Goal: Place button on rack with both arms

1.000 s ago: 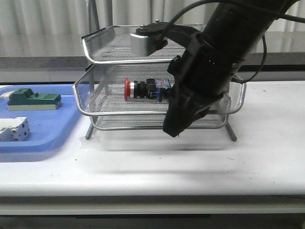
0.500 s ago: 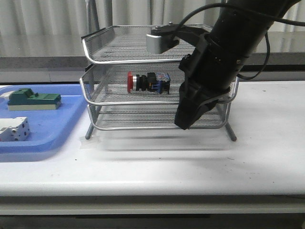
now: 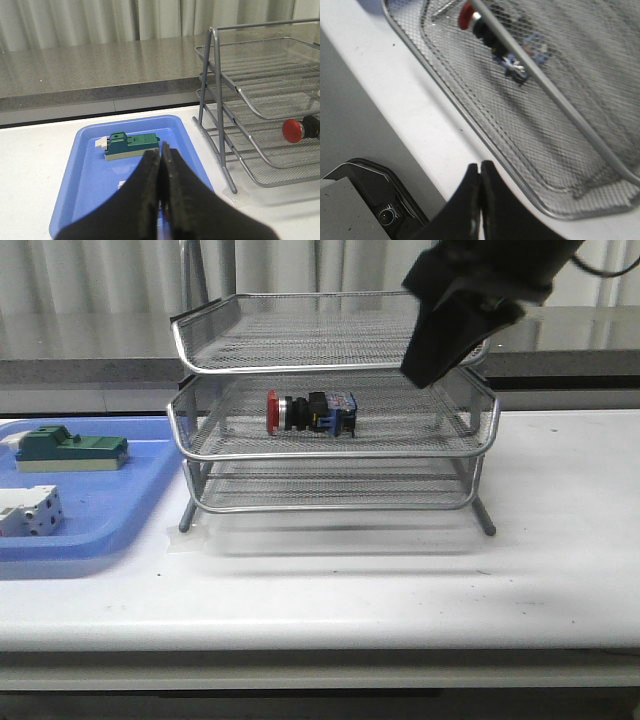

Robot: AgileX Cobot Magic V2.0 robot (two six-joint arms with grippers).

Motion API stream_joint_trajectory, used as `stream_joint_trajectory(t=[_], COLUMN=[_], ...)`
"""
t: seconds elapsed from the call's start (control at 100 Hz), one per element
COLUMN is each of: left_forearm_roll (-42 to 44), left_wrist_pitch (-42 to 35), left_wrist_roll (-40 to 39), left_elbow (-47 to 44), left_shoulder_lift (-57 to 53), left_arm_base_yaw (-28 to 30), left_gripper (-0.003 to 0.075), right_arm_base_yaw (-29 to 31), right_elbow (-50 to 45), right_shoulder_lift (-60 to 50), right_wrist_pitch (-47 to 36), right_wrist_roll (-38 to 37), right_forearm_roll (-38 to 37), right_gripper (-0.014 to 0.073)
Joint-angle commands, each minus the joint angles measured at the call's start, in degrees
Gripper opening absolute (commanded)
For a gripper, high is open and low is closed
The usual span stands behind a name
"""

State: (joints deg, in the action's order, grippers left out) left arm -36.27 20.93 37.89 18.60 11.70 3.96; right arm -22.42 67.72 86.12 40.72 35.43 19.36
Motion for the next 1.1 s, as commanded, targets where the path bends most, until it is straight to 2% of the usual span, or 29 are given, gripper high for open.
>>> stream_joint_trajectory(t=[0.0,0.13,0.36,0.77,1.09], left_forearm_roll=[-1.5,-1.5,-1.5,-1.5,-1.5], left_wrist_pitch=[-3.5,-3.5,-3.5,-3.5,-3.5], left_wrist_roll=[-0.5,-0.5,-0.5,-0.5,-0.5], left_elbow=[1.5,1.5,1.5,1.5,1.5], left_shoulder_lift=[0.7,0.7,0.7,0.7,0.7], left_arm_base_yaw=[0.2,0.2,0.2,0.2,0.2], left_gripper=[-0.0020,-0.0020,-0.0020,-0.0020,-0.0020], right_arm_base_yaw=[1.9,4.8,11.1,22.3,25.0], right_elbow=[1.4,-1.6,-10.3,-25.6,-34.8], right_shoulder_lift=[-5.7,-11.6,-23.7,-49.1,-64.7], right_wrist_pitch=[0.0,-0.1,-0.2,-2.6,0.1], right_wrist_roll=[-4.0,-7.5,-11.9,-15.2,-15.5], right_forearm_roll=[-2.4,-5.2,-5.3,-5.3,-5.1], right_gripper=[-0.0060,-0.0060,-0.0060,-0.0060,-0.0060])
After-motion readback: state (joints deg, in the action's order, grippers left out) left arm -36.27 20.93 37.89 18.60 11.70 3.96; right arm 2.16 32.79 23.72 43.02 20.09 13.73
